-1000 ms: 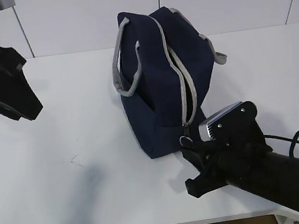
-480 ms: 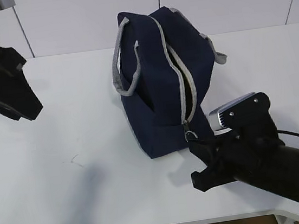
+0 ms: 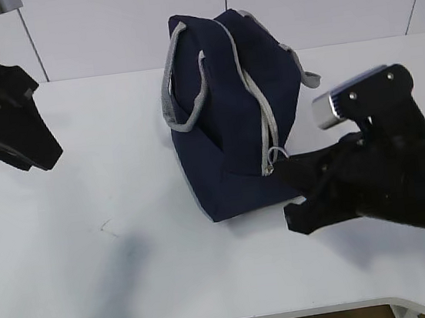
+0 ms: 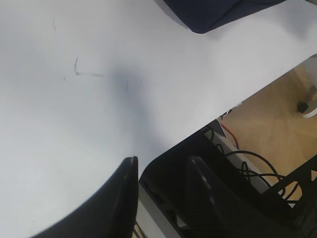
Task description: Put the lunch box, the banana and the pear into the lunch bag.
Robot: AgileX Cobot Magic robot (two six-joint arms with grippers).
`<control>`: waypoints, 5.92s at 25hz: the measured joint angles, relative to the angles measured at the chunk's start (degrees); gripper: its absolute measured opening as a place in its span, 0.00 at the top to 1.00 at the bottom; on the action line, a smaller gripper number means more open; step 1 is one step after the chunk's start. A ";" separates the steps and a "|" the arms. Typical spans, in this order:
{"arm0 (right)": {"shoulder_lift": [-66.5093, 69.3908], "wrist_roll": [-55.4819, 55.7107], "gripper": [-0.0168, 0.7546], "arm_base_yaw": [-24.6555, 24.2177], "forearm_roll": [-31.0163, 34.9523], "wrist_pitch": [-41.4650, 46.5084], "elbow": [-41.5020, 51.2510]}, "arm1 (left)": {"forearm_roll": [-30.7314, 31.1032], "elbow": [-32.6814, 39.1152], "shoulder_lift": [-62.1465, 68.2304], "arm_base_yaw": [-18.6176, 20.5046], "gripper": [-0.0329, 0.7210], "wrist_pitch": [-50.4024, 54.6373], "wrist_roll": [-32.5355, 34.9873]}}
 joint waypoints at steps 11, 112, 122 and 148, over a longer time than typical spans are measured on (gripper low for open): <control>-2.30 0.10 0.96 0.00 0.00 22.43 -19.17 | -0.04 0.00 0.00 0.00 0.63 0.00 0.00; 31.03 -1.44 0.96 -11.44 13.97 44.85 -67.57 | 2.43 -1.60 6.12 -0.08 0.89 -1.55 23.60; 31.03 -3.06 0.96 -11.44 21.52 55.47 -73.56 | 7.10 -15.99 6.07 -0.08 0.44 -0.34 14.27; 31.03 -4.48 0.96 -11.44 24.60 55.58 -73.69 | -6.20 -22.54 24.03 -0.08 0.45 -22.12 11.61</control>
